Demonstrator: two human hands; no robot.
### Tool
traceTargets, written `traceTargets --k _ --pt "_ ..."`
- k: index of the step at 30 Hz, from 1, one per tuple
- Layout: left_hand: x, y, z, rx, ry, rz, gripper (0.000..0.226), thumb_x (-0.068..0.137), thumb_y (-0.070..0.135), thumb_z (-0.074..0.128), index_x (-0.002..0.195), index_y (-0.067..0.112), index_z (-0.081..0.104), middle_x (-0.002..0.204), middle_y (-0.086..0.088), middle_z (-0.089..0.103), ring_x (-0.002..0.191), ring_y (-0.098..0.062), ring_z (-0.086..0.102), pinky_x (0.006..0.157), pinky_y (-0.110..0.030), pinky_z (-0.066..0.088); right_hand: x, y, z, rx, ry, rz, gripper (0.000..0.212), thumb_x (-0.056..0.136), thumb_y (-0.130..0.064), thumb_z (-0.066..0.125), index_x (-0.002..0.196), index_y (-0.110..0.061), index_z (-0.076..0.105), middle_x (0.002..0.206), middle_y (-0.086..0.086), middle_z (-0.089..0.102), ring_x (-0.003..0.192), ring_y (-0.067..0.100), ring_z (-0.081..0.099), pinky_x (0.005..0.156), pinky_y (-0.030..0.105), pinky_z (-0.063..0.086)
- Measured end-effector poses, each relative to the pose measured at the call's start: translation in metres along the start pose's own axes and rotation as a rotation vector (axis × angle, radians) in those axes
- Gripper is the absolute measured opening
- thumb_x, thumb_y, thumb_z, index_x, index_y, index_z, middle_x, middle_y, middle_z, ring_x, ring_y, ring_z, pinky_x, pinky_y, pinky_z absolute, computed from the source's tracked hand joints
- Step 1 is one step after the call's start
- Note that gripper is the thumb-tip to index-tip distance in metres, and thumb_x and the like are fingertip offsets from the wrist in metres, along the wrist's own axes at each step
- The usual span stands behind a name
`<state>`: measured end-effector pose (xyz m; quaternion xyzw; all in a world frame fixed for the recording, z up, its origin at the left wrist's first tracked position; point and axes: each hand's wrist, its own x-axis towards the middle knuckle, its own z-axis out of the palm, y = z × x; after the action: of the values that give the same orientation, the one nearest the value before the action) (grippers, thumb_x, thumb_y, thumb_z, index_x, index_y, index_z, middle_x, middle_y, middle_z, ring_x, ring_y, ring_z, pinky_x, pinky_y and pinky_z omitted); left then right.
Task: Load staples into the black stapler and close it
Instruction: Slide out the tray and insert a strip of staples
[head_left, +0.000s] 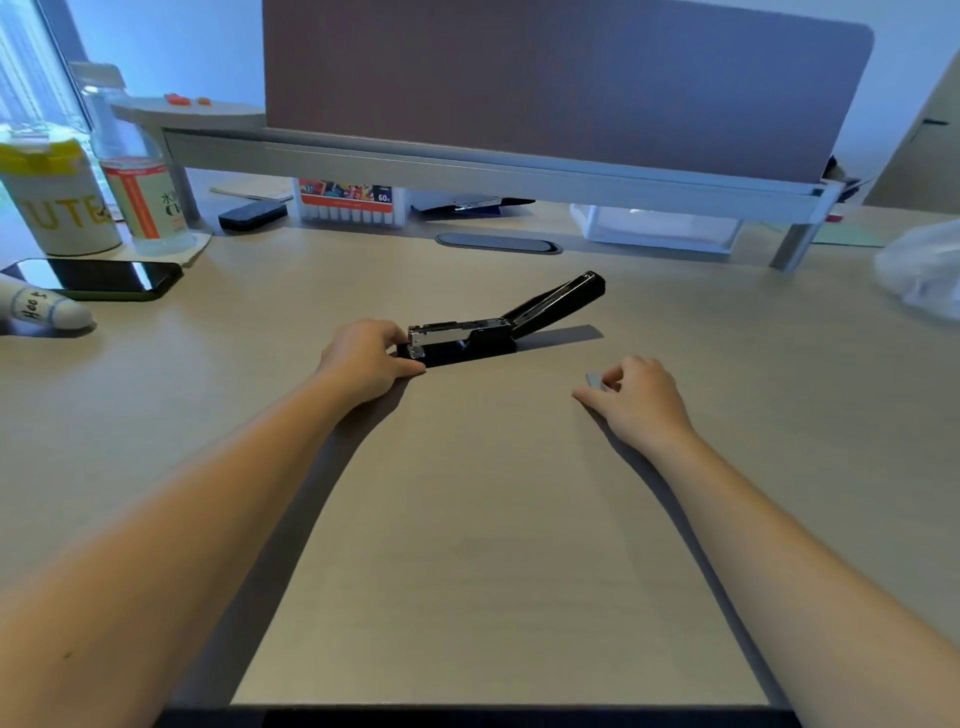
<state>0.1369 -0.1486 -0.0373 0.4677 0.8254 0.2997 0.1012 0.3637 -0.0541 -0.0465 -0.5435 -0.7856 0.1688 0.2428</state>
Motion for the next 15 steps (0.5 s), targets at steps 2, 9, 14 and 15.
traceTargets --k 2,9,14,15 --pt "-0.002 0.000 0.000 0.001 0.000 -0.004 0.037 0.075 0.027 0.066 0.107 0.009 0.060 0.123 -0.016 0.058 0.114 -0.032 0.049 0.090 -0.038 0.042 -0.001 0.001 0.000 0.021 0.012 -0.011 0.024 0.078 -0.029 0.062 0.083 -0.006 0.058 0.105 0.017 0.058 0.098 0.032 0.052 0.076 0.038 0.042" --pt "-0.012 0.002 -0.003 -0.005 -0.023 0.012 0.034 0.075 0.024 0.066 0.105 0.009 0.061 0.123 -0.016 0.058 0.116 -0.031 0.048 0.096 -0.042 0.042 -0.012 -0.009 -0.005 0.211 -0.002 -0.215 0.016 0.082 -0.019 0.057 0.089 -0.005 0.062 0.099 0.010 0.057 0.091 0.020 0.048 0.075 0.026 0.035" --pt "-0.033 -0.001 -0.009 0.046 -0.055 0.085 0.036 0.075 0.025 0.065 0.107 0.010 0.060 0.120 -0.014 0.058 0.114 -0.031 0.046 0.095 -0.042 0.041 -0.029 -0.049 -0.009 0.322 -0.039 -0.413 0.015 0.083 -0.017 0.055 0.091 -0.005 0.062 0.088 0.000 0.054 0.085 0.013 0.047 0.072 0.019 0.035" --pt "-0.038 -0.002 -0.010 0.047 -0.057 0.095 0.036 0.075 0.025 0.065 0.108 0.010 0.060 0.120 -0.014 0.058 0.114 -0.030 0.046 0.095 -0.042 0.040 -0.032 -0.058 -0.009 0.317 -0.043 -0.453 0.016 0.083 -0.017 0.055 0.091 -0.005 0.062 0.088 0.000 0.054 0.084 0.013 0.048 0.072 0.018 0.034"
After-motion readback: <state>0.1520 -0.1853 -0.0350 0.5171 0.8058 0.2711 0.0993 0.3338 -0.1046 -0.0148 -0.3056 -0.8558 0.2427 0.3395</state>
